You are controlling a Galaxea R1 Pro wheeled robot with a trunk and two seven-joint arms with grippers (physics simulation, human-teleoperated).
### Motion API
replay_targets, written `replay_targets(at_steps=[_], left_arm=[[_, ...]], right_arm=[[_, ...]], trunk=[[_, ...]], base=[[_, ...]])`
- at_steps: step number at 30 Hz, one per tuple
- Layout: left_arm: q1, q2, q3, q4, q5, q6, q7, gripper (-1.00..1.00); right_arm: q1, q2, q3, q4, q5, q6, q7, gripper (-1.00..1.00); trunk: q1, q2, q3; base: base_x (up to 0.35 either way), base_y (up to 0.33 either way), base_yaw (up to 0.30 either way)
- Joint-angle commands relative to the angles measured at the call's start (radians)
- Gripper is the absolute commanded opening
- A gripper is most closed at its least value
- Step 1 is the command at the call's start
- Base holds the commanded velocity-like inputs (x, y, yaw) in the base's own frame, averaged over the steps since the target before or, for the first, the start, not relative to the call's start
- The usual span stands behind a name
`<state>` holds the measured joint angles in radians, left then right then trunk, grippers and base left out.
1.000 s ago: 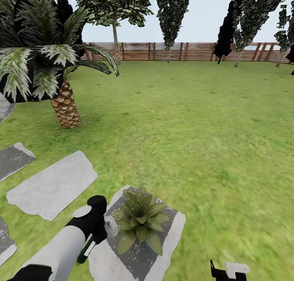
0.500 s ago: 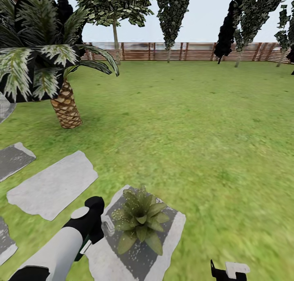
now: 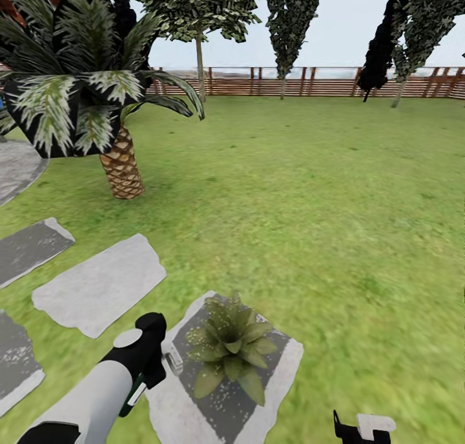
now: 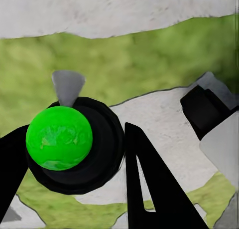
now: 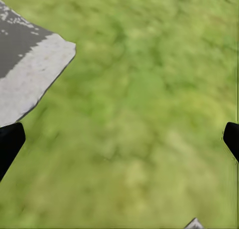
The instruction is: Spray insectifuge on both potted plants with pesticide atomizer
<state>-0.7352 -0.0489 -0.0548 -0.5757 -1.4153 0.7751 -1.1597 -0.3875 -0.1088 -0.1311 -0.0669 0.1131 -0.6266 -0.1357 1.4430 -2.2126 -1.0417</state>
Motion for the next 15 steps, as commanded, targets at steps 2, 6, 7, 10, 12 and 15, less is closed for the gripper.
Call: replay_targets(at_steps=[2,6,7,10,12,15], left_arm=[[0.000,0.000,0.010,-0.001,-0.007,0.007,0.003,-1.00],[0.001,0.000,0.025,0.005,0.004,0.006,0.059,-1.00],[0.001,0.000,0.026,0.018,0.020,0.006,0.067,-1.00],[0.008,0.000,0.026,0.052,0.040,0.006,0.111,-1.00],[0.013,0.000,0.026,0.072,0.047,0.005,0.151,-1.00],[0.015,0.001,0.027,0.080,0.094,0.004,0.170,-1.00]], right_arm=[[-0.001,0.000,-0.007,0.001,0.011,-0.002,-0.004,1.00],[-0.001,0.000,-0.006,0.001,0.011,-0.001,-0.004,1.00],[-0.001,0.000,-0.006,0.001,0.011,-0.002,-0.004,1.00],[-0.001,0.000,-0.006,0.001,0.011,-0.002,-0.004,1.00],[-0.001,0.000,-0.006,0.001,0.011,-0.002,-0.004,1.00],[-0.001,0.001,-0.005,0.001,0.010,-0.001,-0.004,1.00]], trunk=[[0.000,0.000,-0.001],[0.000,0.000,-0.001],[0.000,0.000,-0.001],[0.000,0.000,-0.001],[0.000,0.000,-0.001],[0.000,0.000,-0.001]], base=[[0.000,-0.215,0.002],[0.000,-0.199,0.001],[0.000,-0.064,0.000],[0.000,-0.028,0.000],[0.000,-0.010,0.000],[0.000,-0.155,0.000]])
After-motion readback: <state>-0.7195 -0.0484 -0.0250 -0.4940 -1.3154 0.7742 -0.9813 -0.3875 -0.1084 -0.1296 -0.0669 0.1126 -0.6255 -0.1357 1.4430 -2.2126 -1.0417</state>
